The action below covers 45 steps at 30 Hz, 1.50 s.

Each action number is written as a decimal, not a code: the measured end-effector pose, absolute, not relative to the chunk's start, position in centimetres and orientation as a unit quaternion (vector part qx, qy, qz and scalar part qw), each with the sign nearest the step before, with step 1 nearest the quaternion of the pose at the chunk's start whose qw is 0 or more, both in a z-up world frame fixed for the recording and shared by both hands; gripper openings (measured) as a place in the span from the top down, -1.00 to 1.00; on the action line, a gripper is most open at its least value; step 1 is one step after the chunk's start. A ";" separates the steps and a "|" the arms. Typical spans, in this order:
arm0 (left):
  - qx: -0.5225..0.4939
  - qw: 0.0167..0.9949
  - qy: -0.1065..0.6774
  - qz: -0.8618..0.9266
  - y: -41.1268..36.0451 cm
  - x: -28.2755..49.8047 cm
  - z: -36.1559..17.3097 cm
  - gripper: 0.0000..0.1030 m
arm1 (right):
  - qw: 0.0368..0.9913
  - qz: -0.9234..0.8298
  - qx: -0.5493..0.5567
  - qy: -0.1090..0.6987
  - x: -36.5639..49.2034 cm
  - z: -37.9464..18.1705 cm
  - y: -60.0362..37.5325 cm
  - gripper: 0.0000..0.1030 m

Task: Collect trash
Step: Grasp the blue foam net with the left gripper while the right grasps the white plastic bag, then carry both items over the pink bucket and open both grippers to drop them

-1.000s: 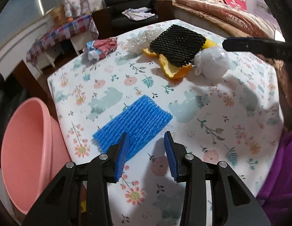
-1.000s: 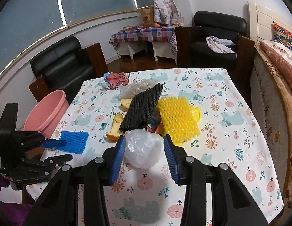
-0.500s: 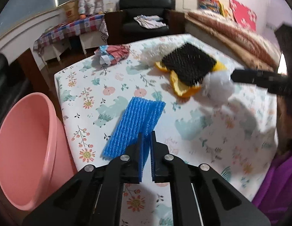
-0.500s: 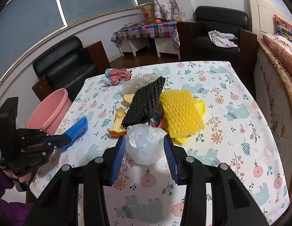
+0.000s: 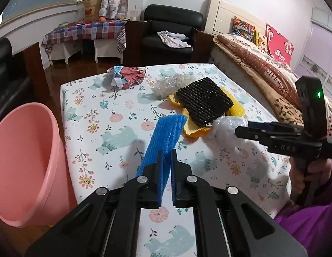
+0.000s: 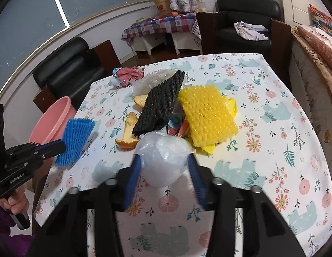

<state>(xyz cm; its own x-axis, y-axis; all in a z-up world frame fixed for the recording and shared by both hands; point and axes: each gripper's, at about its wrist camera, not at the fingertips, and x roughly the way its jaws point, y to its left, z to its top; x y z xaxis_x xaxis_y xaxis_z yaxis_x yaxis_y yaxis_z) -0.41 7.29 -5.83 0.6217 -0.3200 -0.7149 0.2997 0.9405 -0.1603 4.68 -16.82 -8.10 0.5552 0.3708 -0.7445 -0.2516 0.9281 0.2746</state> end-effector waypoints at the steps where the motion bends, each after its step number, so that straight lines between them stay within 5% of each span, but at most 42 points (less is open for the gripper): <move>1: -0.018 0.900 0.400 -0.172 7.3 -0.4 -5.8 0.89 | 0.878 0.178 0.064 0.440 4.7 -8.1 -16.7 0.41; 8: -0.038 0.903 0.394 -0.166 7.7 -0.3 -5.3 0.89 | 0.876 0.199 0.027 0.438 3.3 -7.2 -16.3 0.59; 45: -0.140 0.944 0.299 -0.003 18.2 -4.2 -0.3 0.89 | 0.856 0.373 -0.003 0.359 4.8 0.8 -2.4 0.59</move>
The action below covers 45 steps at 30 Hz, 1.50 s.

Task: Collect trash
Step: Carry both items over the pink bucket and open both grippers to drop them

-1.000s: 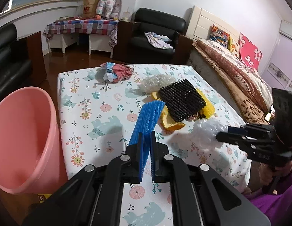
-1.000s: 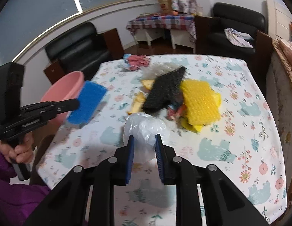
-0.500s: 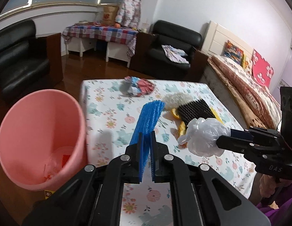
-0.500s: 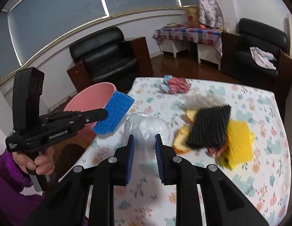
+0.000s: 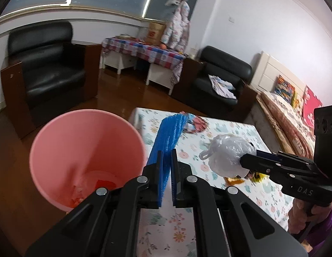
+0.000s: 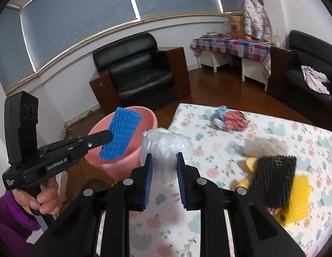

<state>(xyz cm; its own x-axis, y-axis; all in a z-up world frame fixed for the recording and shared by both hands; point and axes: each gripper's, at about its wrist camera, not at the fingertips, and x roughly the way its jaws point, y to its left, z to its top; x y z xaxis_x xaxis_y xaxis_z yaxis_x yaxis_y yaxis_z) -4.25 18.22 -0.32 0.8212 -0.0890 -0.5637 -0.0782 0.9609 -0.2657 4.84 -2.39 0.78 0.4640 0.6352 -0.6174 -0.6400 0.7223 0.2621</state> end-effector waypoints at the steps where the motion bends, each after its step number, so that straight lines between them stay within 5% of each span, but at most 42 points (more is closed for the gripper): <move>1: -0.143 0.944 0.297 0.002 18.6 -4.4 -0.3 0.89 | 0.855 0.376 -0.005 0.358 5.0 0.9 -1.7 0.59; 45: -0.209 0.909 0.319 0.169 28.5 -5.0 -4.1 0.89 | 0.793 0.423 -0.029 0.438 9.5 -4.9 14.7 0.52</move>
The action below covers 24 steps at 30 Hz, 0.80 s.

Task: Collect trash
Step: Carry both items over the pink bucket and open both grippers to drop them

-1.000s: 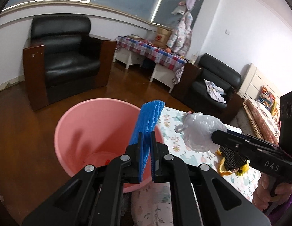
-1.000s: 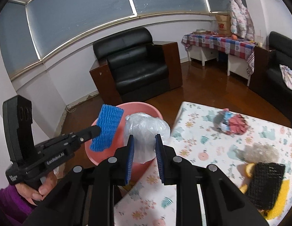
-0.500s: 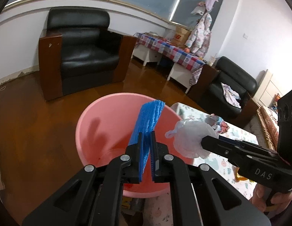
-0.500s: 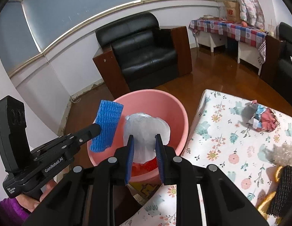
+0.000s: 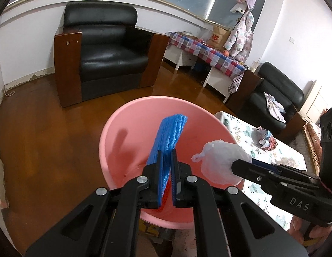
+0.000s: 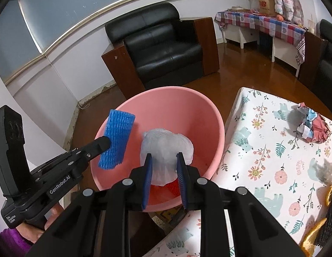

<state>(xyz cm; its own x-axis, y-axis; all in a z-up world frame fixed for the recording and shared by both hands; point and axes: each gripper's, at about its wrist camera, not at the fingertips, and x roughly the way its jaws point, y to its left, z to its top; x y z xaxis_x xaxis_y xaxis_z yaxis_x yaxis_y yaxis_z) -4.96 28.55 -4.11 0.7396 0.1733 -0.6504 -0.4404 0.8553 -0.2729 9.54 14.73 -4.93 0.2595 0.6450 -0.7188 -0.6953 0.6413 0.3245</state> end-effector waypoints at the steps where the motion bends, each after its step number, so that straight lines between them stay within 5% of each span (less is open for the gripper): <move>1: -0.213 0.907 0.322 0.168 28.7 -5.0 -4.3 0.88 | 0.792 0.422 -0.028 0.440 9.6 -5.0 14.8 0.50; 4: -0.222 0.901 0.331 0.174 29.2 -5.0 -4.7 0.80 | 0.791 0.420 -0.022 0.445 9.7 -5.3 14.8 0.36; 8: -0.237 0.896 0.330 0.178 29.6 -5.3 -4.8 0.35 | 0.792 0.421 -0.015 0.443 9.6 -5.3 14.5 0.18; 24: -0.230 0.896 0.341 0.167 27.9 -5.1 -4.3 0.33 | 0.804 0.402 0.003 0.437 8.9 -5.2 10.5 0.18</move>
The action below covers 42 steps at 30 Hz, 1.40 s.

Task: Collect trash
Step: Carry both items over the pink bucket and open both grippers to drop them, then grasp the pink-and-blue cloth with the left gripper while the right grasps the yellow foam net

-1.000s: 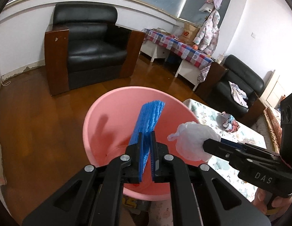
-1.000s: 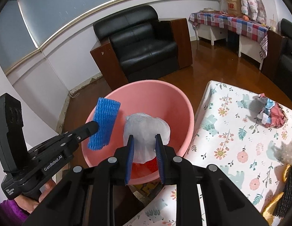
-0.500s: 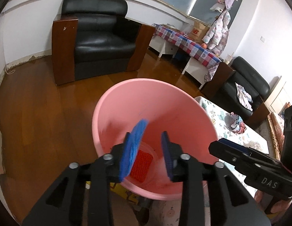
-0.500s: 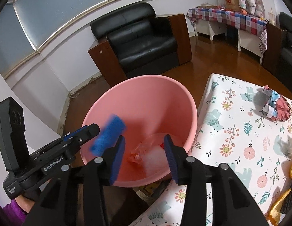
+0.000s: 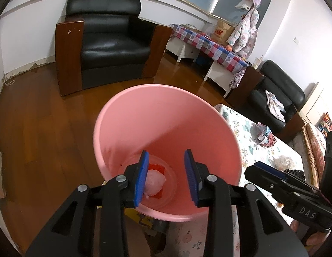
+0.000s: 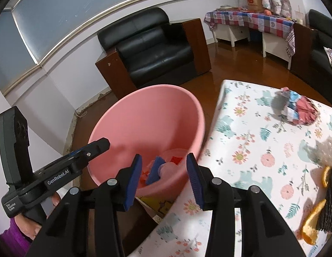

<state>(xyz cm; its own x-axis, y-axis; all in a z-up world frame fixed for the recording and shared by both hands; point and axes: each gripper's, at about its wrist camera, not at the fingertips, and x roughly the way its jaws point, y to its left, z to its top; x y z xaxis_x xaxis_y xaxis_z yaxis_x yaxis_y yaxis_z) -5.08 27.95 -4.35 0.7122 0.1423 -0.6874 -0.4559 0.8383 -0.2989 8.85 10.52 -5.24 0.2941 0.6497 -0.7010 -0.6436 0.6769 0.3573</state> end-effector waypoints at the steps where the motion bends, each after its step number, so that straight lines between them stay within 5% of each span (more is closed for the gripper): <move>1: -0.229 0.897 0.341 0.166 27.8 -5.0 -4.3 0.33 | 0.806 0.399 0.005 0.437 8.8 -5.3 10.0 0.18; 23: -0.170 0.914 0.352 0.109 21.8 -2.6 -3.2 0.33 | 0.857 0.302 0.057 0.414 9.6 -4.5 -2.9 0.18; 42: -0.085 0.922 0.377 -0.023 12.2 11.6 -3.0 0.33 | 0.913 0.142 0.087 0.373 9.1 -4.1 -19.3 0.18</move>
